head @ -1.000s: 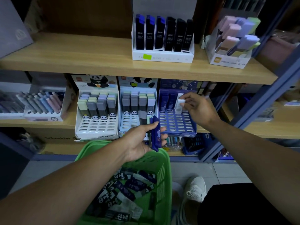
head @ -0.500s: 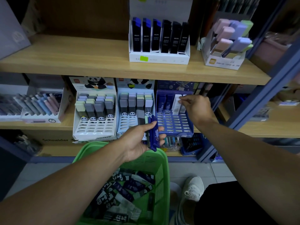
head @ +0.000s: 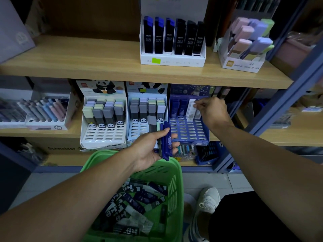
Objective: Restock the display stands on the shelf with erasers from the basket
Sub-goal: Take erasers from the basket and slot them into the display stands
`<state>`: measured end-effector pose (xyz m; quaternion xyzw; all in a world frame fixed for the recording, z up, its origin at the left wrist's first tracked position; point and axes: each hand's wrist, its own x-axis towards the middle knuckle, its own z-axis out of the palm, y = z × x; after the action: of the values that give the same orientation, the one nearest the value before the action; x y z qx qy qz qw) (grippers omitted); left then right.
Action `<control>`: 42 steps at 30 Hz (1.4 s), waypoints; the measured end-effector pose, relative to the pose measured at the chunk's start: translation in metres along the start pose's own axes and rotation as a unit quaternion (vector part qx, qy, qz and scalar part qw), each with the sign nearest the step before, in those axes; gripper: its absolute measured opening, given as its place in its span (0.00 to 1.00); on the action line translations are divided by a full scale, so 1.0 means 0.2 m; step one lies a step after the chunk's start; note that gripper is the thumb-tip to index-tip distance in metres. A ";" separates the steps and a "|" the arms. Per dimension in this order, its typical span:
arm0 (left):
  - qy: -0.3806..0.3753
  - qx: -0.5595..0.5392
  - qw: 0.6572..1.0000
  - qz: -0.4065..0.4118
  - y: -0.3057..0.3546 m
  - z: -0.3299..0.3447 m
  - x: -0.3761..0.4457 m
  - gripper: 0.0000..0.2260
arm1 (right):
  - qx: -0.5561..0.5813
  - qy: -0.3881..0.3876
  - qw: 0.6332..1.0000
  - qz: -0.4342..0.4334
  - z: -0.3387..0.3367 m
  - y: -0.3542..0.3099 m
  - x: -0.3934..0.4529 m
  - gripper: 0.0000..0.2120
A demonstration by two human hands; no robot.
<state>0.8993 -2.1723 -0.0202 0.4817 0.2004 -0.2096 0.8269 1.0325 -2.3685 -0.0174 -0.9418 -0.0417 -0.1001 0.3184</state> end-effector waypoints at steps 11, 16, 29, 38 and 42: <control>0.003 -0.015 1.000 0.008 0.01 -0.02 0.02 0.13 | 0.023 0.014 0.999 -0.030 -0.04 -0.07 -0.06 0.12; 0.007 -0.002 1.000 0.013 0.01 -0.03 0.04 0.13 | 0.172 -0.206 0.963 -0.025 0.02 -0.21 -0.17 0.09; 0.011 0.049 0.999 0.021 0.01 -0.02 0.03 0.17 | 0.348 -0.370 0.848 0.149 0.09 -0.20 -0.21 0.14; 0.063 -0.007 0.998 0.004 0.01 -0.05 0.06 0.14 | 0.229 -0.057 0.968 0.088 0.08 -0.07 -0.08 0.13; 0.059 -0.012 0.998 0.001 0.03 -0.06 0.06 0.12 | 0.124 -0.002 0.992 0.013 0.09 -0.05 -0.05 0.11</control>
<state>0.9099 -2.1610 -0.0278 0.4840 0.2513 -0.1776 0.8192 1.0243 -2.3498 -0.0267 -0.8959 -0.0425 -0.0881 0.4334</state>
